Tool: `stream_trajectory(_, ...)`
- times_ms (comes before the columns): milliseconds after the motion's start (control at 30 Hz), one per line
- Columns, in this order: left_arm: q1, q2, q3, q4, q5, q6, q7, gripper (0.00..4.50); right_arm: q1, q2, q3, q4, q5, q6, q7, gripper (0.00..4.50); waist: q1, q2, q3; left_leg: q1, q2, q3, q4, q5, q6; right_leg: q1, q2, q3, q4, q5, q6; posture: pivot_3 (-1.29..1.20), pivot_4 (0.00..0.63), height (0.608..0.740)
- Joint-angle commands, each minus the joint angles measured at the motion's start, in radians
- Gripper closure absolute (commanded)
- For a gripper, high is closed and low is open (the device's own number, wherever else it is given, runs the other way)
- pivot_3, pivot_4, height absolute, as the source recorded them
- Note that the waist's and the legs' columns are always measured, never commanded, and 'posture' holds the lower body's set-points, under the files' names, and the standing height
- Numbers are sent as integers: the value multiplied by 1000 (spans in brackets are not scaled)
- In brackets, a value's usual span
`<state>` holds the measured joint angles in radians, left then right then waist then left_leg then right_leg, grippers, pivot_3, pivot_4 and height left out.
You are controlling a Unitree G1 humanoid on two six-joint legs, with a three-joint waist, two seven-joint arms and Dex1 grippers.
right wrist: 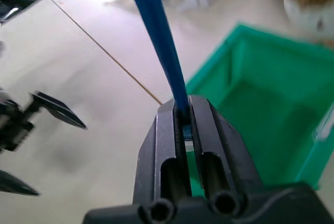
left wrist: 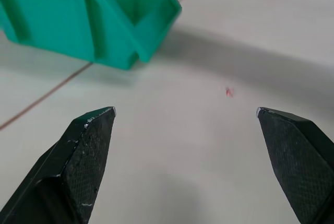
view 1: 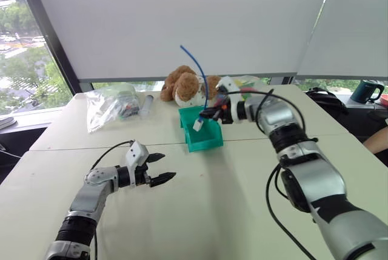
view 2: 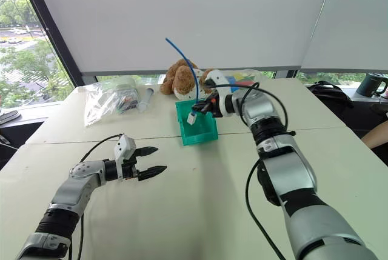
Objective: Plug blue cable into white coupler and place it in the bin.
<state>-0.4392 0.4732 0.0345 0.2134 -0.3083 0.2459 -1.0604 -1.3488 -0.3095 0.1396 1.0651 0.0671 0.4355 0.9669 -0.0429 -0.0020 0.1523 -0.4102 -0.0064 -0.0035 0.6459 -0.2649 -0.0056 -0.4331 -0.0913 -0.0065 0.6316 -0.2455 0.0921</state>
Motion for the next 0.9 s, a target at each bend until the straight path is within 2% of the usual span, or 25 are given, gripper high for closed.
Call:
stream_trajectory(33,20,28,33,-111,-50,72,29,0,-73,33,-33,123,-28,-71,-102,3755,-2,0,1,0,0,0,0,0,0,0,0,0,0,0,0,0,150,740)
stream_trajectory(67,25,32,34,-129,-56,86,36,0,-79,41,-37,149,-33,-83,-122,3467,-2,0,1,0,0,0,-1,0,0,0,0,0,0,0,0,0,150,740)
stream_trajectory(267,48,40,36,-185,-82,131,71,0,-130,48,-92,204,-35,-125,-186,375,-1,2,4,0,0,0,-1,2,-3,0,0,0,0,0,0,0,150,740)
stream_trajectory(300,50,41,35,-191,-85,134,74,0,-140,44,-102,204,-33,-128,-188,42,-1,2,4,0,0,0,-1,2,-4,0,0,0,0,0,0,0,150,740)
stream_trajectory(400,55,42,30,-204,-89,138,83,0,-182,3,-133,188,-29,-133,-184,42,-1,2,5,0,0,0,-1,3,-5,0,0,0,0,1,1,0,150,740)
stream_trajectory(500,53,48,27,-213,-91,141,83,0,-191,-65,-136,123,-28,-106,-97,42,4,1,6,0,0,0,-1,3,-5,0,1,0,0,1,1,0,150,740)
stream_trajectory(600,44,69,38,-238,-103,161,81,0,-37,-182,-99,-209,6,37,95,42,11,-1,7,0,-1,0,0,3,-5,1,3,0,-1,1,1,0,150,740)
stream_trajectory(700,37,95,54,-257,-116,176,80,0,240,-311,-101,-735,126,266,202,42,29,-1,7,0,-1,-1,1,2,-3,3,3,-1,-2,1,1,0,150,740)
stream_trajectory(800,35,118,61,-271,-132,191,78,0,477,-398,-174,-1117,253,467,188,42,32,0,9,0,-1,-1,1,1,-1,3,4,-1,-2,1,2,0,150,740)
stream_trajectory(900,43,128,64,-286,-148,200,77,0,656,-435,-239,-1342,319,578,125,42,30,0,12,1,-1,0,3,1,-1,3,4,-2,-1,1,2,0,150,740)
